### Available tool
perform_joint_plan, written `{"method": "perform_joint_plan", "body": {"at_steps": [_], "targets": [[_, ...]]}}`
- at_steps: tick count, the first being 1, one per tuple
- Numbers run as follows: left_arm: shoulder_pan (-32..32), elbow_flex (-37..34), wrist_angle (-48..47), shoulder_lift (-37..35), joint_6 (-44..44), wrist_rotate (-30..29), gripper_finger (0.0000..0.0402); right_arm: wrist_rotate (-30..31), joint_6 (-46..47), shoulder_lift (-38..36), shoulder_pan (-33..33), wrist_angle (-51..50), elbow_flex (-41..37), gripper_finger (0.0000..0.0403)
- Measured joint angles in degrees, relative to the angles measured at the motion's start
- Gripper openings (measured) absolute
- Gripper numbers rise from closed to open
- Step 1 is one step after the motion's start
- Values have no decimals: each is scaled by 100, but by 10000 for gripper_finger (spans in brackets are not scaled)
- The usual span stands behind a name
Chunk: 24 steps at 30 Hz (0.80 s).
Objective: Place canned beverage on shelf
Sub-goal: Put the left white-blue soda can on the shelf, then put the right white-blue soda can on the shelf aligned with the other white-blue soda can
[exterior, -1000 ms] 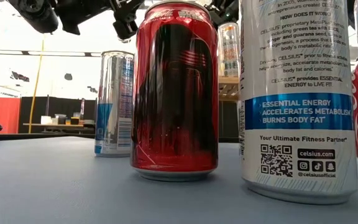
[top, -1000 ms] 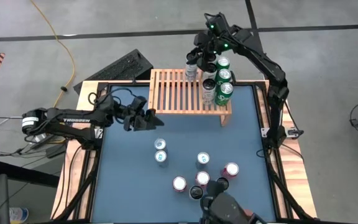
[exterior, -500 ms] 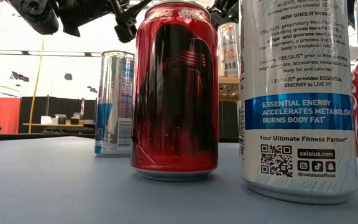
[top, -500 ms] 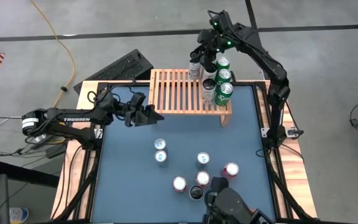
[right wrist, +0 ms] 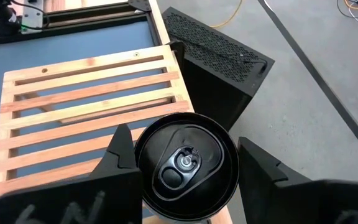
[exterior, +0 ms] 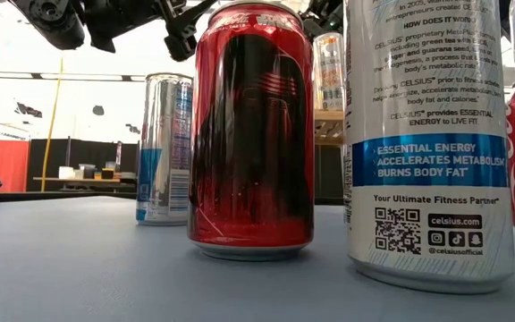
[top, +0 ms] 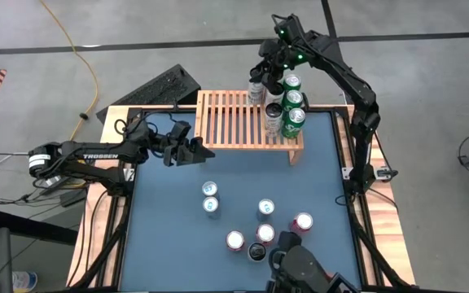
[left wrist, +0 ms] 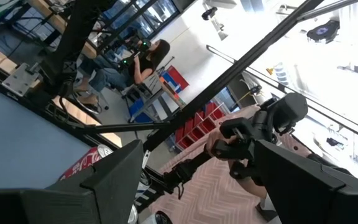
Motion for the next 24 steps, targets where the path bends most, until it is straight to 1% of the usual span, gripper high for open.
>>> {"method": "perform_joint_plan", "body": {"at_steps": [3, 9, 13, 17, 24], "targets": [[0, 0, 0, 0, 0, 4, 293, 9, -1, 0, 0, -3, 1, 146], [0, 0, 0, 0, 52, 28, 293, 18, -2, 0, 4, -4, 2, 204], [0, 0, 1, 1, 131, 108, 293, 24, -4, -7, 11, 40, 2, 233], [0, 0, 2, 2, 133, 109, 293, 22, -7, -9, 46, 138, 2, 247], [0, 0, 4, 2, 219, 109, 293, 20, -24, -88, 115, 545, 2, 251]]}}
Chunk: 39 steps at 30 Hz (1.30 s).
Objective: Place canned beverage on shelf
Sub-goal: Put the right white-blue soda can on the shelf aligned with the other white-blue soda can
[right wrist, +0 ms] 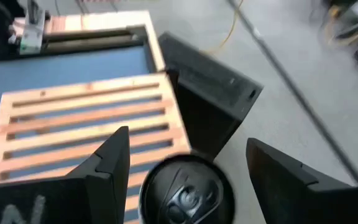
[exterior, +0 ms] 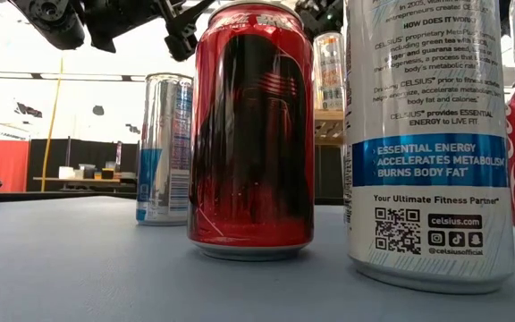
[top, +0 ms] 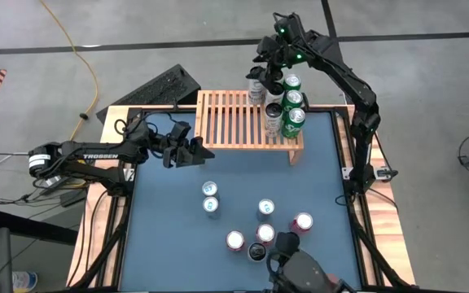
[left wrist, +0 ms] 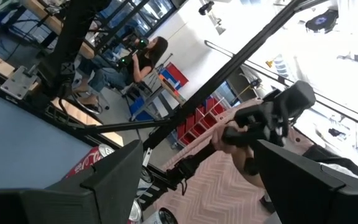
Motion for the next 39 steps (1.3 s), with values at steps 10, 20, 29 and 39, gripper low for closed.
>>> {"method": "perform_joint_plan", "body": {"at_steps": [10, 20, 29, 39], "targets": [[-46, 0, 334, 2, -73, 385, 293, 4, 20, -1079, 556, -44, 1, 251], [-318, 0, -960, -444, 740, 888, 293, 1915, 411, -1954, 2750, -1088, 7, 251], [-735, 0, -2562, -931, 1507, 330, 293, 2912, 2715, -1579, 4435, -3099, 4, 250], [-1192, 0, -2909, -1207, 1821, 296, 293, 2837, 5064, -1122, 6210, -3273, -59, 250]]}}
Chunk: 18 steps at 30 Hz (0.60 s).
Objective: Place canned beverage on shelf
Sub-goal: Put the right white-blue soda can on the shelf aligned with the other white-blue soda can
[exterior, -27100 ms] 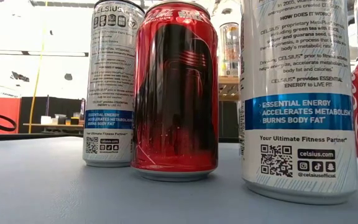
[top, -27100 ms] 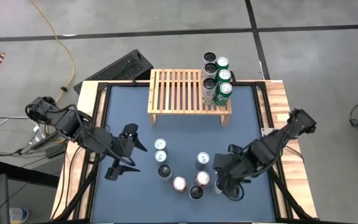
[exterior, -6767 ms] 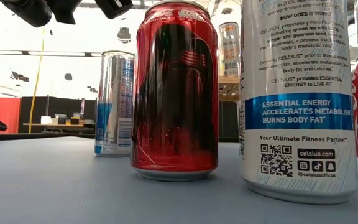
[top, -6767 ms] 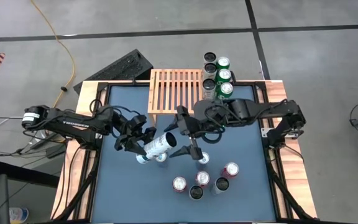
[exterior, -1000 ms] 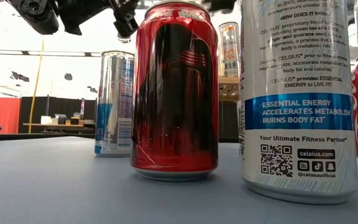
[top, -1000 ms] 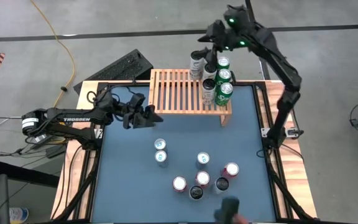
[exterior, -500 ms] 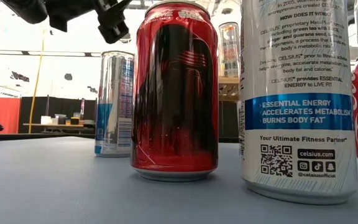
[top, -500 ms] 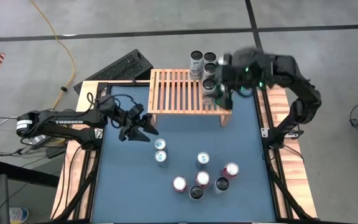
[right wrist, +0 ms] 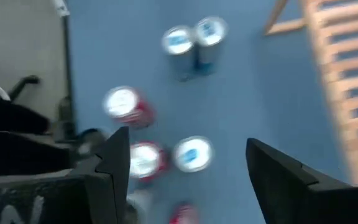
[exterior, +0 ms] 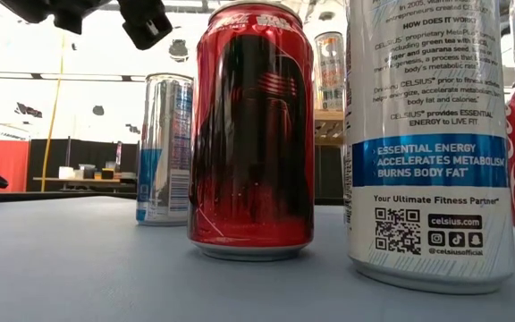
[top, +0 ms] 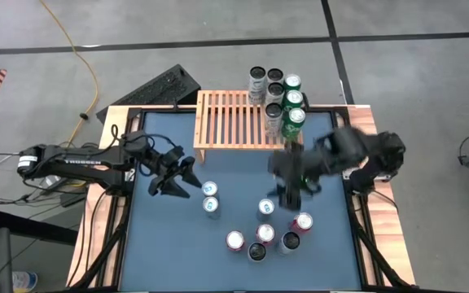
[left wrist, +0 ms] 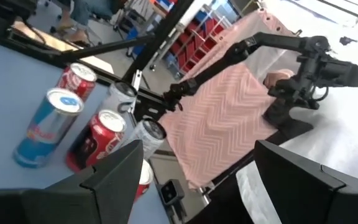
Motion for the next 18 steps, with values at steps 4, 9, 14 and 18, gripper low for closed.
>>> {"method": "perform_joint_plan", "body": {"at_steps": [4, 9, 14, 18], "targets": [[-99, 0, -24, 0, 74, -1, 293, 392, 1488, 144, 618, 18, -39, 250], [-174, 0, -172, 2, 142, -119, 293, 47, 2931, 260, 1063, -22, -467, 250], [-181, 0, -162, 0, 138, -140, 293, -768, 4189, 265, 1234, -19, -993, 250], [-181, 0, -145, 0, 193, -151, 293, -1181, 4931, 266, 1262, -11, -1349, 250]]}}
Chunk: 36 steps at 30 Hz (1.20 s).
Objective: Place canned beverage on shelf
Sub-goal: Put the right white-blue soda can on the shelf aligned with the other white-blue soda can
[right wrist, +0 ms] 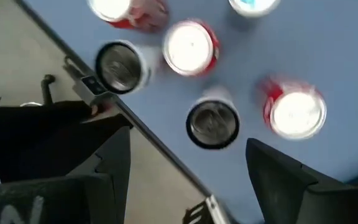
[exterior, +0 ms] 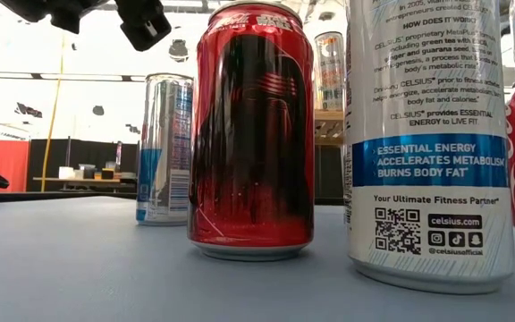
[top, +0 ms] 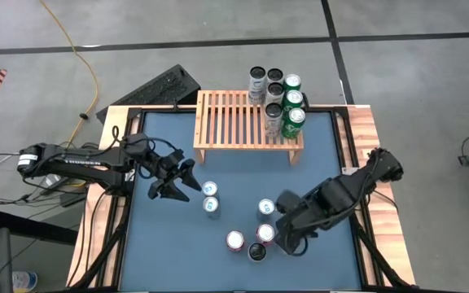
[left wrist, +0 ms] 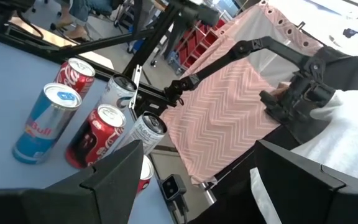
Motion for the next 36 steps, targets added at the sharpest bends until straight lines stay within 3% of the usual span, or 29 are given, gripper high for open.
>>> {"method": "perform_joint_plan", "body": {"at_steps": [5, 9, 23, 36], "targets": [[0, 0, 1, 0, 13, -3, 293, -518, 818, -1, -4, 3, -490, 250], [0, 0, 7, 0, 15, -80, 293, -709, 958, 0, 7, -11, -714, 251], [0, 0, 5, 0, 251, -155, 293, -485, 1117, 89, 33, 41, -706, 318], [0, 0, 3, 0, 246, -302, 293, -380, 1199, 596, 92, 93, -703, 320]]}}
